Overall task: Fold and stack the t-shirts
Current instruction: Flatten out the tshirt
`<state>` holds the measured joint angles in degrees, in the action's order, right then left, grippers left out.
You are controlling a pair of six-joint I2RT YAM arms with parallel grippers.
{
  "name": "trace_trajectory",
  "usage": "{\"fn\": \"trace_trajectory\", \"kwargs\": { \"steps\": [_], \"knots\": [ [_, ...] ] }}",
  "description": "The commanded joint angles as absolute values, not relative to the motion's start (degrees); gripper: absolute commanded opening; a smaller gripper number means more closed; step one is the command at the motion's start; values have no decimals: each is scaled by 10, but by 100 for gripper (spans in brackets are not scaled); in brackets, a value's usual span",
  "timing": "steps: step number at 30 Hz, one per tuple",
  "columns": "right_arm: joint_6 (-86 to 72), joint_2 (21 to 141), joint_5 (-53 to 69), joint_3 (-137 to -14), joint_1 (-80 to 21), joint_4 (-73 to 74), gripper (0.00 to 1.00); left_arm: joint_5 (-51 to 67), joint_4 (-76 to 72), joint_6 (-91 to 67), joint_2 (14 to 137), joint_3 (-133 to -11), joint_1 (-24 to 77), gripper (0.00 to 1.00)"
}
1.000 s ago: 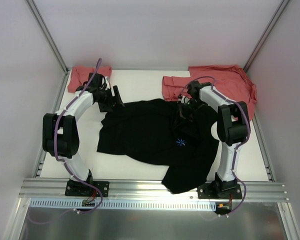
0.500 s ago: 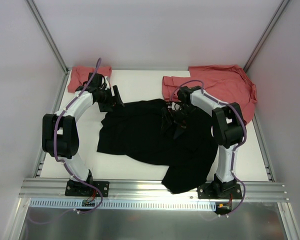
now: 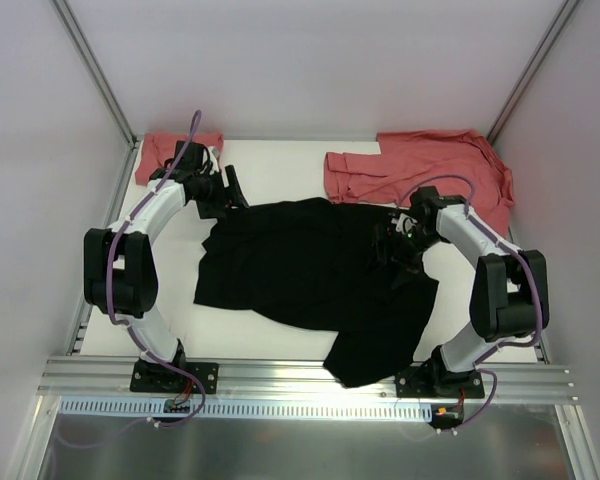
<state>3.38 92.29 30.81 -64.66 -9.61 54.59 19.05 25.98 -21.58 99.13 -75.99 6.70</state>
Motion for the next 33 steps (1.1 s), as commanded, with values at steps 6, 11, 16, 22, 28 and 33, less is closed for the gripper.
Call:
{"fn": "trace_trajectory", "kwargs": {
  "steps": [6, 11, 16, 22, 28, 33],
  "knots": [
    [14, 917, 292, -581, -96, 495, 90, 194, 265, -199, 957, -777, 66, 73],
    [11, 905, 274, -543, -95, 474, 89, 194, 266, -198, 954, -774, 66, 73],
    [3, 887, 241, -521, -93, 468, 88, 197, 266, -200, 954, -772, 66, 73],
    [2, 880, 231, -508, -91, 451, 81, 200, 263, -200, 950, -767, 66, 73],
    [-16, 891, 227, -507, -91, 435, 68, 196, 266, -197, 940, -759, 66, 73],
    [-18, 905, 224, -505, -91, 427, 67, 192, 268, -193, 933, -756, 66, 73]
  ]
}}
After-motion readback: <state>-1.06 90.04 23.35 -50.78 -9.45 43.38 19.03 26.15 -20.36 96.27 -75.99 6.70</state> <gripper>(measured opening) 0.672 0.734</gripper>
